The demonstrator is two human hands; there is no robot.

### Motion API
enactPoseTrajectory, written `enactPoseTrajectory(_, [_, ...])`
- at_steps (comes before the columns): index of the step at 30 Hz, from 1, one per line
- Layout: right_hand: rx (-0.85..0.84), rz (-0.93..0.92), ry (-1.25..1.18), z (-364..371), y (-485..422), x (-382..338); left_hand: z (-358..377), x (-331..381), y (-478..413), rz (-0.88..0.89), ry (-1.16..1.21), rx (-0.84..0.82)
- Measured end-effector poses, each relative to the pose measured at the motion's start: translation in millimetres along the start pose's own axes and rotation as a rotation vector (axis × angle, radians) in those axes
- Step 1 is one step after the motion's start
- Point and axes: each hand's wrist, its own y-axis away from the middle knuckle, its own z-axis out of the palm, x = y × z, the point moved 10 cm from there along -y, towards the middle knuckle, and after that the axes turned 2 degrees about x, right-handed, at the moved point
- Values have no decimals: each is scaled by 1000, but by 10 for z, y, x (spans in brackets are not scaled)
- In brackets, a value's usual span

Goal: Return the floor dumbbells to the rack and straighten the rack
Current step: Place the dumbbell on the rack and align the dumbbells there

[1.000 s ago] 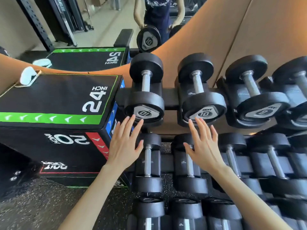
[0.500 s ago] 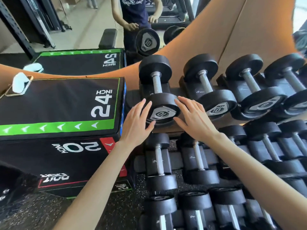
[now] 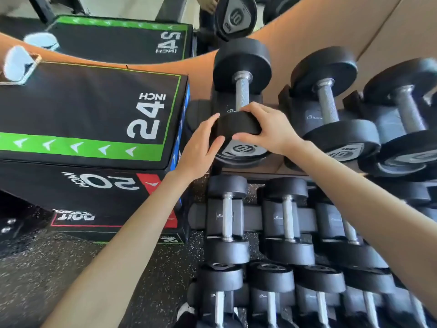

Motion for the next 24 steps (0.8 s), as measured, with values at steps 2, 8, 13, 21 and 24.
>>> enactPoseTrajectory(2, [132,-11,-31,-42,26,36,22,-53,-39,10,101,32])
enactPoseTrajectory(8, [217,-29,-75,-55,40,93,140,-121,-119,49,330,210])
enactPoseTrajectory(13, [240,-61,-93,-56,76,125,138,-155,-215,159,205,252])
enactPoseTrajectory(21, [377,0,-243,-88,255,382,154,268,-370,344,-189,71])
enactPoseTrajectory(24, [489,121,-349,-18,403,596,183,588,-409,506,-468,104])
